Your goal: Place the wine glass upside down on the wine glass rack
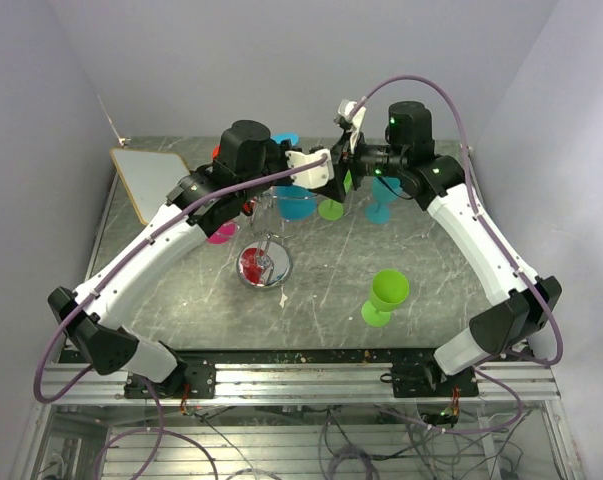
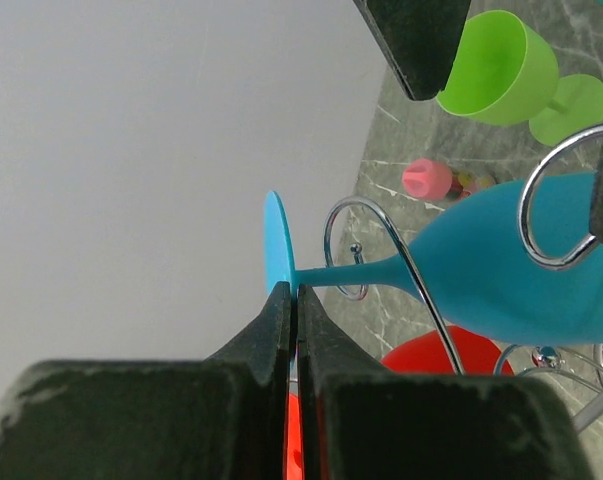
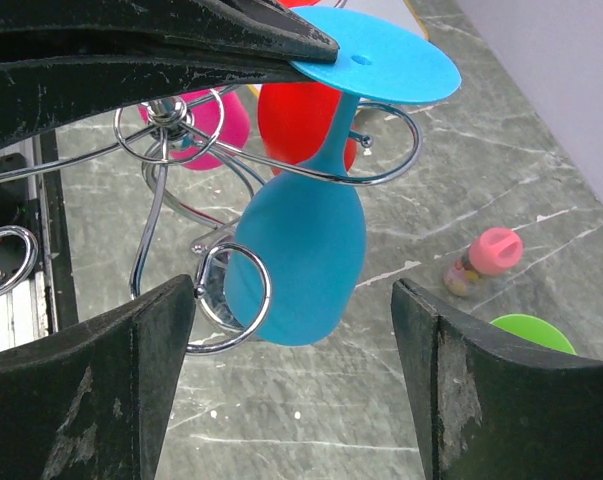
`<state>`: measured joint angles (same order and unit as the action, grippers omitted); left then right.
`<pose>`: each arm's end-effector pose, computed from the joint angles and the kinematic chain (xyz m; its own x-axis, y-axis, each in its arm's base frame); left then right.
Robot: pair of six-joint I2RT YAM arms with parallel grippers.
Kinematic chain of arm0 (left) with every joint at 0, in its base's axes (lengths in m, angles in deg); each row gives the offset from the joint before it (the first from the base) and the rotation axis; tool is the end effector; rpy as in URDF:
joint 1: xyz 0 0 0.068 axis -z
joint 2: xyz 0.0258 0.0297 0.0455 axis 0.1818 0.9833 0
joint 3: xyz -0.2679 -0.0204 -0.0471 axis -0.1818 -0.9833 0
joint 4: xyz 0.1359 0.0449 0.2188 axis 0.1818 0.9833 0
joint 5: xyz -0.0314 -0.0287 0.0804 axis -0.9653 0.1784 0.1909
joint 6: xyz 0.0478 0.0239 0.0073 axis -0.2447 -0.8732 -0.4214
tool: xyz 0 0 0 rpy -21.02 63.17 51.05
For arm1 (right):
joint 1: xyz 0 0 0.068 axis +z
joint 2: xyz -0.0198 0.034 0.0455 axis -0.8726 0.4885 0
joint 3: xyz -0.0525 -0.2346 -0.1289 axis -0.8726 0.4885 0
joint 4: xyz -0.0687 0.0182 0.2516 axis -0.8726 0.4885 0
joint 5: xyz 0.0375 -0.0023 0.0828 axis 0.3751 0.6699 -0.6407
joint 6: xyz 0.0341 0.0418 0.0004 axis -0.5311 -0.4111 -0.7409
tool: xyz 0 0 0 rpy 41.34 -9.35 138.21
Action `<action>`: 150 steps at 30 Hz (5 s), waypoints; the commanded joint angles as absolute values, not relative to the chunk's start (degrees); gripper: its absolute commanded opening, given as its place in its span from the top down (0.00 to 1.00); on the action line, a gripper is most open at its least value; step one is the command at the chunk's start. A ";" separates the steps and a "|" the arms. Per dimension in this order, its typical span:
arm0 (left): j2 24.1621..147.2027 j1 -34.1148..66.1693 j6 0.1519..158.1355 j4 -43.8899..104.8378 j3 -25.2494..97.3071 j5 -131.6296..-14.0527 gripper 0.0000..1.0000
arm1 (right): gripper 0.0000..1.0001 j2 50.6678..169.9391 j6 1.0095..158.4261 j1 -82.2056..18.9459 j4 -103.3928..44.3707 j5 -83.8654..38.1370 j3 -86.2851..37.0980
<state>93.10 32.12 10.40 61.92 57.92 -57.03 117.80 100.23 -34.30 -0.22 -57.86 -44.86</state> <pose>0.2385 -0.2128 0.4480 0.3625 0.7983 -0.4810 0.5061 0.2648 0.8208 0.2947 0.1737 0.4296 -0.1235 -0.2561 -0.9587 -0.9438 0.3288 0.0338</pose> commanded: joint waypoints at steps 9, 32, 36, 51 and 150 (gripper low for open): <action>94.89 32.57 12.81 57.53 60.69 -55.76 0.93 | 0.16 113.34 97.74 -35.48 -1.25 -58.60 -43.44; 97.24 32.67 9.34 62.87 63.24 -49.43 0.90 | 0.15 108.51 98.69 -38.39 -1.98 -58.53 -38.30; 96.67 32.67 9.56 65.26 62.87 -50.25 0.84 | 0.15 108.59 99.46 -38.43 -1.53 -57.90 -38.15; 95.41 33.07 10.81 70.18 63.90 -53.06 0.63 | 0.14 106.65 99.82 -39.64 -1.01 -56.31 -37.35; 79.66 10.89 71.27 60.53 68.68 -87.82 0.13 | 1.00 101.55 90.76 -57.30 -4.64 -45.28 -51.44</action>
<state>78.63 11.92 60.17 65.59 69.99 -80.81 99.48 95.75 -57.42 -2.14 -34.88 -48.31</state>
